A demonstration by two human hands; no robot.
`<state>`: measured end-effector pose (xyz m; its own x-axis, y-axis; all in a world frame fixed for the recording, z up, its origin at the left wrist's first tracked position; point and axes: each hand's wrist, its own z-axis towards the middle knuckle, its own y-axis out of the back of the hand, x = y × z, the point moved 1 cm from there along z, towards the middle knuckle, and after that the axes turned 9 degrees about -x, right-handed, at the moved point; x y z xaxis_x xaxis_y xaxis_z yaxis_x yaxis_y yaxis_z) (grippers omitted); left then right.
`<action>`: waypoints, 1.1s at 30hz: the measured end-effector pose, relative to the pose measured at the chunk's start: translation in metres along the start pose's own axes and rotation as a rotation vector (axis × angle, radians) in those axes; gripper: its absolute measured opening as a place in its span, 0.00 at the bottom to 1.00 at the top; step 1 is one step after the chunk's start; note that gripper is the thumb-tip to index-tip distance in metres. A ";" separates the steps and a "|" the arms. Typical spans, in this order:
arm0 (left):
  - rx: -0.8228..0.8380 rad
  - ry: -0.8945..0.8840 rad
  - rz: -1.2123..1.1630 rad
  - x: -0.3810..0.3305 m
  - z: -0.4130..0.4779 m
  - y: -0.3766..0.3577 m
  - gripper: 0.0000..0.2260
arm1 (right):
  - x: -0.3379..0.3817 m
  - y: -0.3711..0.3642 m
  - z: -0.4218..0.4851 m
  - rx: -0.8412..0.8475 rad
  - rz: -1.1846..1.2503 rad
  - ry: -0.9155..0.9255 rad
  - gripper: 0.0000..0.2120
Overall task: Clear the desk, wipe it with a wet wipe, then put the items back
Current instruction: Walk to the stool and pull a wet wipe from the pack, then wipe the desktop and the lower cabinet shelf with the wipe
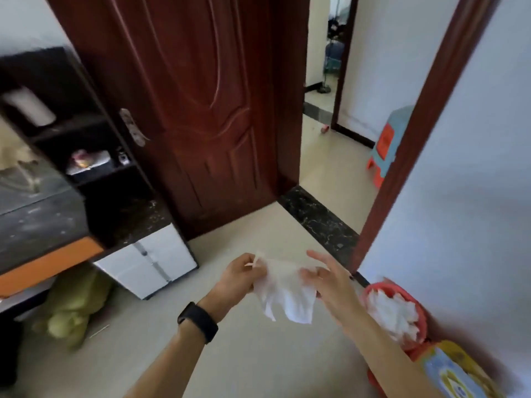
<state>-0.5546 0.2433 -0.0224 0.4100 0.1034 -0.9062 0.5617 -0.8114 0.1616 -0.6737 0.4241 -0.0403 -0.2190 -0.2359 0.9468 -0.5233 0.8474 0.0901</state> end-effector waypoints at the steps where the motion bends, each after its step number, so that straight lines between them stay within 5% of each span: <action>1: -0.082 0.017 0.004 0.011 -0.007 0.027 0.07 | 0.007 -0.026 -0.004 0.022 -0.044 0.079 0.18; 6: -0.419 0.043 -0.223 0.055 -0.054 0.159 0.11 | 0.037 -0.161 -0.023 0.192 -0.283 0.342 0.05; 11: -0.515 -0.027 -0.383 0.080 -0.100 0.284 0.11 | 0.047 -0.300 -0.036 0.426 -0.470 0.384 0.18; 17: -0.641 -0.020 0.322 0.110 -0.147 0.395 0.13 | 0.062 -0.431 -0.065 0.535 -0.584 0.573 0.13; 21: -0.903 0.017 0.423 0.128 -0.173 0.455 0.07 | 0.075 -0.498 -0.084 0.601 -0.659 0.661 0.09; 25: -0.980 0.068 0.477 0.143 -0.192 0.506 0.11 | 0.079 -0.559 -0.097 0.676 -0.651 0.656 0.10; 30: -1.047 0.067 0.153 0.164 -0.189 0.572 0.09 | 0.082 -0.639 -0.102 0.724 -0.589 0.736 0.05; 33: -1.058 0.079 -0.088 0.176 -0.172 0.614 0.11 | 0.080 -0.694 -0.093 0.814 -0.516 0.603 0.09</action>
<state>-0.0142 -0.1375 -0.0152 0.3620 0.2051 -0.9093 0.9147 0.1099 0.3890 -0.2513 -0.1383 0.0014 0.4949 -0.0134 0.8688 -0.8637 0.1025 0.4936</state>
